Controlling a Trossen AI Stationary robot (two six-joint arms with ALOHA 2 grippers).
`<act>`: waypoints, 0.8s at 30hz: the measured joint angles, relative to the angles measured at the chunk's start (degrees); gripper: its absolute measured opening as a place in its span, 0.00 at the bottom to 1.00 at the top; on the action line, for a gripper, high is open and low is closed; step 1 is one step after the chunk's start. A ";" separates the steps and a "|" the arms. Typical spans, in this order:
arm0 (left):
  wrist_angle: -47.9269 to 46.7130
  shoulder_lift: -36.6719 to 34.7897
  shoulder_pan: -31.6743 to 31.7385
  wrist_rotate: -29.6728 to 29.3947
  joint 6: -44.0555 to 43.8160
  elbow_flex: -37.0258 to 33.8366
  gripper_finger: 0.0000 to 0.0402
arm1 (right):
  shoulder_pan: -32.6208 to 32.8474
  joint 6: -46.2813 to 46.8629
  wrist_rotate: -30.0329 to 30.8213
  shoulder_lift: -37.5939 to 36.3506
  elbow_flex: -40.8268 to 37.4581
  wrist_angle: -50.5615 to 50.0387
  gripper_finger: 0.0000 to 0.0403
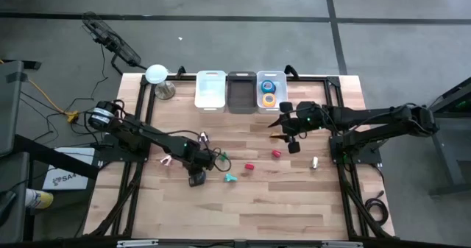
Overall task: Pick and place Stapler, Stapler remover, tape
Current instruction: Put the blue tape into the right white bin
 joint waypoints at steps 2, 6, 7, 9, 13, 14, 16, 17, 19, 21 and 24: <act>-2.68 -0.35 0.30 -8.06 2.08 2.55 0.09 | 0.33 0.54 -0.11 0.02 0.00 0.86 0.41; -5.07 -1.28 0.18 -24.42 7.50 8.42 0.09 | 0.56 1.85 -2.06 0.73 0.02 3.45 0.41; -4.83 -1.29 0.15 -28.11 9.57 9.91 0.09 | 0.56 2.02 -2.86 1.08 0.02 3.97 0.41; -4.21 -1.27 0.20 -34.16 13.81 12.70 0.09 | 0.56 2.31 -3.48 2.59 0.02 5.97 0.41; -2.13 -1.27 0.26 -44.24 22.57 17.34 0.09 | 0.56 1.59 -3.51 6.37 0.04 10.46 0.41; -0.86 -1.27 0.24 -45.94 24.83 18.05 0.09 | 0.56 1.48 -3.55 7.30 0.04 12.07 0.41; 2.03 -1.29 0.24 -48.36 29.54 19.18 0.09 | 0.56 1.40 -3.75 9.22 0.04 14.83 0.41; 3.22 -1.29 0.24 -49.07 31.73 19.67 0.09 | 0.56 1.29 -3.84 10.13 0.04 16.64 0.41; 5.67 -1.30 0.24 -50.31 35.59 20.55 0.09 | 0.56 1.04 -4.42 11.48 0.06 19.24 0.41; 9.12 -1.29 0.24 -50.44 39.18 20.78 0.09 | 0.56 0.99 -5.00 12.87 0.04 22.60 0.41; 14.58 -1.31 0.24 -51.84 44.24 20.73 0.09 | 0.56 1.04 -5.98 14.79 0.04 26.44 0.41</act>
